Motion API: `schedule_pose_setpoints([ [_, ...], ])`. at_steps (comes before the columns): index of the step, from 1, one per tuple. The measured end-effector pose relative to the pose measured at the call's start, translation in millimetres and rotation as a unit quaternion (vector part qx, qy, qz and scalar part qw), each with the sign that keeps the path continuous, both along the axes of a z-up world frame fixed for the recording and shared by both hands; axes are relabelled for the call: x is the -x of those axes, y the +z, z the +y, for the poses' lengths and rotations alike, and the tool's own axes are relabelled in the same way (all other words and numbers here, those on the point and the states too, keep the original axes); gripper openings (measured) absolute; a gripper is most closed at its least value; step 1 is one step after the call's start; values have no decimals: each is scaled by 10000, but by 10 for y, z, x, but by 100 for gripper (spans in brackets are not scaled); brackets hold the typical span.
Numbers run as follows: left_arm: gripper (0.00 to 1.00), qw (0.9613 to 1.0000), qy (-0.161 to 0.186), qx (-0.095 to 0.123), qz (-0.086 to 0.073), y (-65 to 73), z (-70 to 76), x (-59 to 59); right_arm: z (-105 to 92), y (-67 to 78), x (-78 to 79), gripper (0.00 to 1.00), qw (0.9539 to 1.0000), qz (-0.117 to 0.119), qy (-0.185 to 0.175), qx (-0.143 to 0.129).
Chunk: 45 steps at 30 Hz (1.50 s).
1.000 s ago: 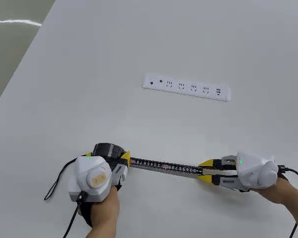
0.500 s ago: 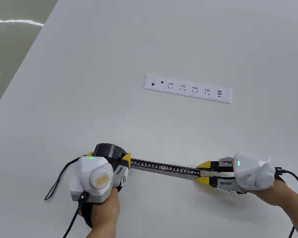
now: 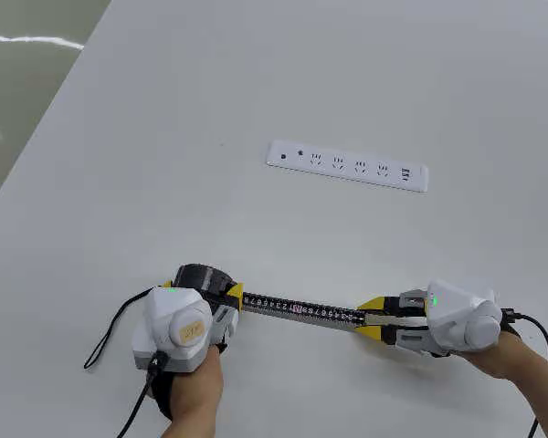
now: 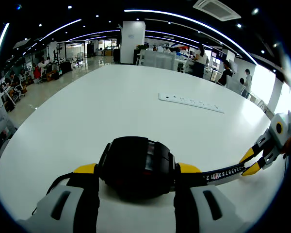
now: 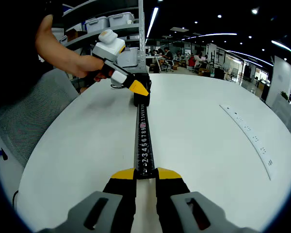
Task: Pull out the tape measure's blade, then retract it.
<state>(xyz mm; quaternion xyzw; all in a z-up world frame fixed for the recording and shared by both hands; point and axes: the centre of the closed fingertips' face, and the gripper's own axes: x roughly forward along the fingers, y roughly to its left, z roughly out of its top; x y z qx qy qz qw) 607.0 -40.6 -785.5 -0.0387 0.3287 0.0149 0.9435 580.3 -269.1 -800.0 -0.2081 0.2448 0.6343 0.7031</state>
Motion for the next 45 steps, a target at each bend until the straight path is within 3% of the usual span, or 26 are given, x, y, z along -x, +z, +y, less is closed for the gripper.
schedule_pose_setpoints([
  [15,58,9998,-34,177,41,-6,3,7,130,-7,13,14,10000,24,31,-65],
  [45,58,9993,-108,352,37,10,24,16,203,-3,15,14,9999,35,41,-85],
])
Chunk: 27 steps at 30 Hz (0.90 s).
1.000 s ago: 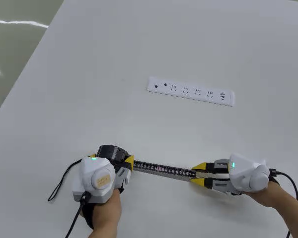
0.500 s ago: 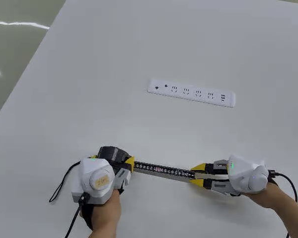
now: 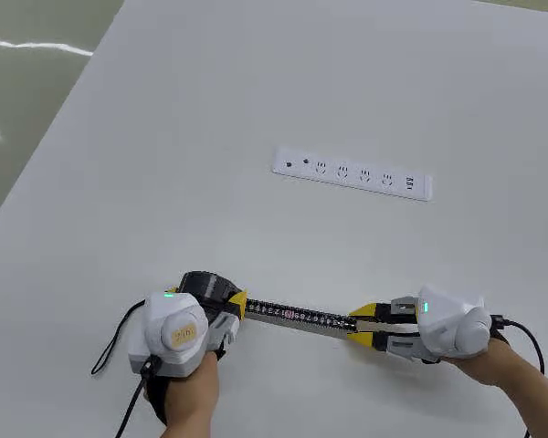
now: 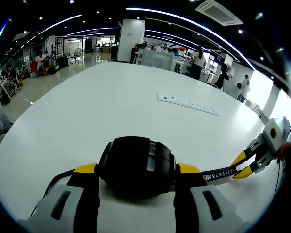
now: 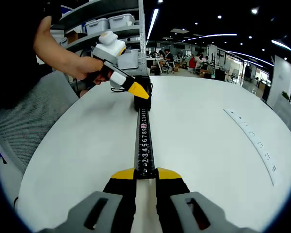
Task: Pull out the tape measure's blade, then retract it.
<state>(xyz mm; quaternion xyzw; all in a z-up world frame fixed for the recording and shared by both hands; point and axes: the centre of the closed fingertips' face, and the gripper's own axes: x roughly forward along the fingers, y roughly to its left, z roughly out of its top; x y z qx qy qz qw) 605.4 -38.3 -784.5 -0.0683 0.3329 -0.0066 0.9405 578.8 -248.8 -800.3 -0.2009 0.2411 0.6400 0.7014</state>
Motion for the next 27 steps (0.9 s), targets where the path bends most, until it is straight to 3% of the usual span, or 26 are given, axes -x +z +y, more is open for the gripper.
schedule_pose_setpoints([
  [27,58,9999,13,130,6,10,25,-2,174,15,-27,14,10000,-35,58,-42],
])
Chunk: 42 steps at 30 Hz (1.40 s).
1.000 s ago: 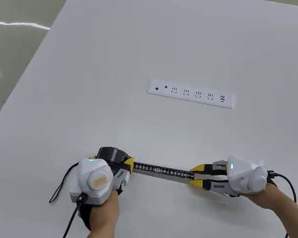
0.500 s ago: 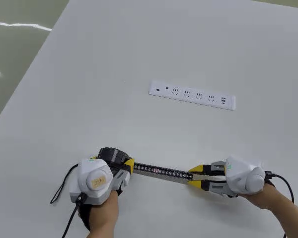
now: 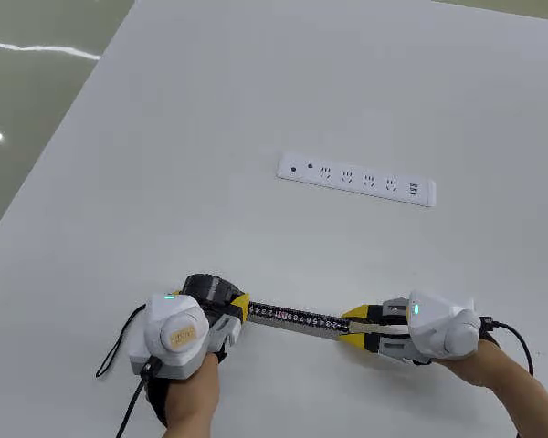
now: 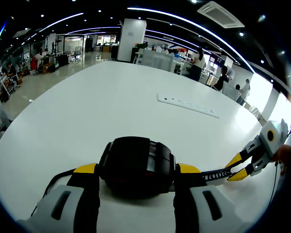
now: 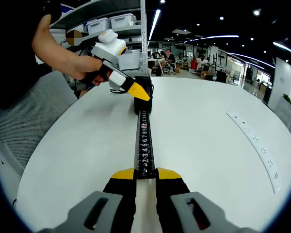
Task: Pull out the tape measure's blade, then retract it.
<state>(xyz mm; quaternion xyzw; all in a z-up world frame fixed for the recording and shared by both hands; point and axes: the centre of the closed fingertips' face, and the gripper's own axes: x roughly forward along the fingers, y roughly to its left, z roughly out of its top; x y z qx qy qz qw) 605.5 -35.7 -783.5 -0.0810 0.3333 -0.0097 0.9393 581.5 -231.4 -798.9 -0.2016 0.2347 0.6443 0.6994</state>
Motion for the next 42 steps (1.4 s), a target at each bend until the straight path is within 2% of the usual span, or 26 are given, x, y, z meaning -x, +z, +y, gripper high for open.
schedule_pose_setpoints([
  [42,58,9999,-30,135,-5,11,44,-10,263,24,-32,14,9999,1,78,-74],
])
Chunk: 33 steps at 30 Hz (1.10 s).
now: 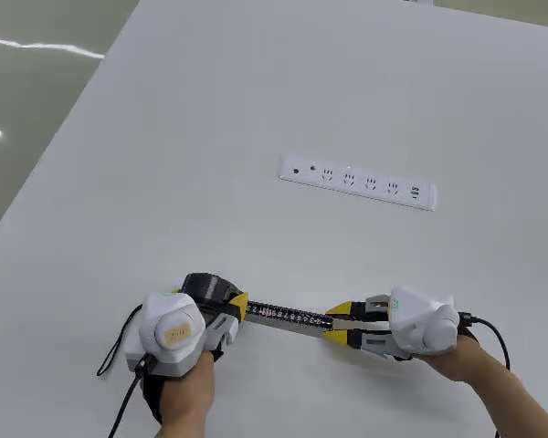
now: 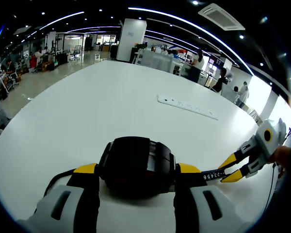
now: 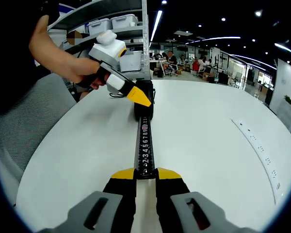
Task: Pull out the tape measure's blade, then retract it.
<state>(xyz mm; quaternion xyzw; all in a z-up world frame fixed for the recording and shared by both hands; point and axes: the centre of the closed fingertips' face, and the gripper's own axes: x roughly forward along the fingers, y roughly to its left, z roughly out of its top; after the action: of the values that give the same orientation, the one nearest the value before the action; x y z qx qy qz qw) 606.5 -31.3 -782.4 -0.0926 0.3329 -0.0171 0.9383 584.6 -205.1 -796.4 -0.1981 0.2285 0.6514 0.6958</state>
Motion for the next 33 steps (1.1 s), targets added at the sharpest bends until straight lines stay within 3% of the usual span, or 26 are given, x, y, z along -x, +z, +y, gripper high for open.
schedule_pose_setpoints([
  [33,58,10000,-9,55,13,-2,25,-2,214,4,-13,14,9999,23,82,-76],
])
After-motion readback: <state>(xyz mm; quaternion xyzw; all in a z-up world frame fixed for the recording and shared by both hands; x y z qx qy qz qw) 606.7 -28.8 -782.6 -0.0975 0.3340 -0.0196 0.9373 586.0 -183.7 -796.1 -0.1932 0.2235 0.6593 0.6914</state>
